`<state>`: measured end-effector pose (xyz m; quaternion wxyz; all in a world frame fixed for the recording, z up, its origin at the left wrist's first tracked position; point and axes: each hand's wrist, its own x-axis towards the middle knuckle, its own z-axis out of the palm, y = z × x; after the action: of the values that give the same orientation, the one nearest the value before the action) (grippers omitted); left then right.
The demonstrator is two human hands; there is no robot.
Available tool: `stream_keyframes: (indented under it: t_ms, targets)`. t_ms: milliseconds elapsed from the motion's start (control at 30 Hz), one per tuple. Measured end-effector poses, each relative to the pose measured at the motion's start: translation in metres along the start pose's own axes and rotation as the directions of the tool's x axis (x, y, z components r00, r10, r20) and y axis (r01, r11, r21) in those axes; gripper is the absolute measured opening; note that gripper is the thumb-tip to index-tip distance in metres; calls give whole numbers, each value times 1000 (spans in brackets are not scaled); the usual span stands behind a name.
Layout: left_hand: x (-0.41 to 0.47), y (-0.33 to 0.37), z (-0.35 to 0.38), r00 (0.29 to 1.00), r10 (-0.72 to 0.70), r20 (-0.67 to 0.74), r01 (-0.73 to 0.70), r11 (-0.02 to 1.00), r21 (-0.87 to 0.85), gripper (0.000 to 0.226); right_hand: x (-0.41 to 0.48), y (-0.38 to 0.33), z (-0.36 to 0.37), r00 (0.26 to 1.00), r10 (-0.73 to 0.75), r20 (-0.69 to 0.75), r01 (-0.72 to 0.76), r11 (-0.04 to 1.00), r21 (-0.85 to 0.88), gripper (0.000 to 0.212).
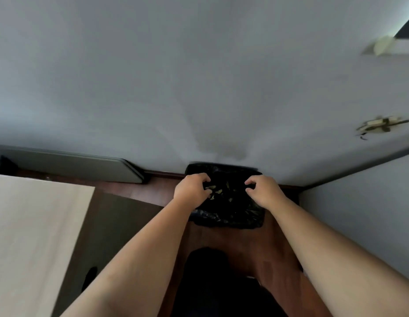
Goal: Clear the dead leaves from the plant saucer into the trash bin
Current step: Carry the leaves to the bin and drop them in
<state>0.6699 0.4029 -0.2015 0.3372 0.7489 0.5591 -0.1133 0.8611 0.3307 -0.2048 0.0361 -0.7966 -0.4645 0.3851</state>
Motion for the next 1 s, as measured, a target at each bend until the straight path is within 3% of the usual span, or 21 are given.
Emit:
stream_keyframes:
  t_ms: [133, 267, 400, 500, 700, 833, 1000]
  targets:
    - [-13, -4, -10, 999, -19, 42, 19, 1000, 5, 33, -11, -3, -5, 998, -8, 69, 10, 1000, -29, 26]
    - [-52, 5, -51, 998, -50, 37, 49, 999, 9, 35, -34, -40, -40, 992, -118, 55, 122, 990, -70, 26]
    - [-117, 11, -105, 986, -72, -153, 71, 997, -14, 32, -74, -103, -82, 955, -294, 42, 297, 945, -135, 25]
    - [-185, 0, -154, 942, -109, -316, 97, 994, -55, 32, -118, -171, -102, 881, -471, 51, 472, 863, -182, 23]
    - [-349, -81, -195, 741, -394, -543, 304, 919, -252, 28, -221, -307, -63, 630, -763, 144, 776, 612, -153, 20]
    - [-455, -148, -168, 566, -631, -531, 433, 775, -460, 28, -295, -364, 15, 438, -854, 280, 898, 425, -111, 18]
    - [-567, -222, -88, 345, -861, -373, 459, 501, -734, 24, -373, -398, 129, 262, -816, 515, 962, 264, -70, 19]
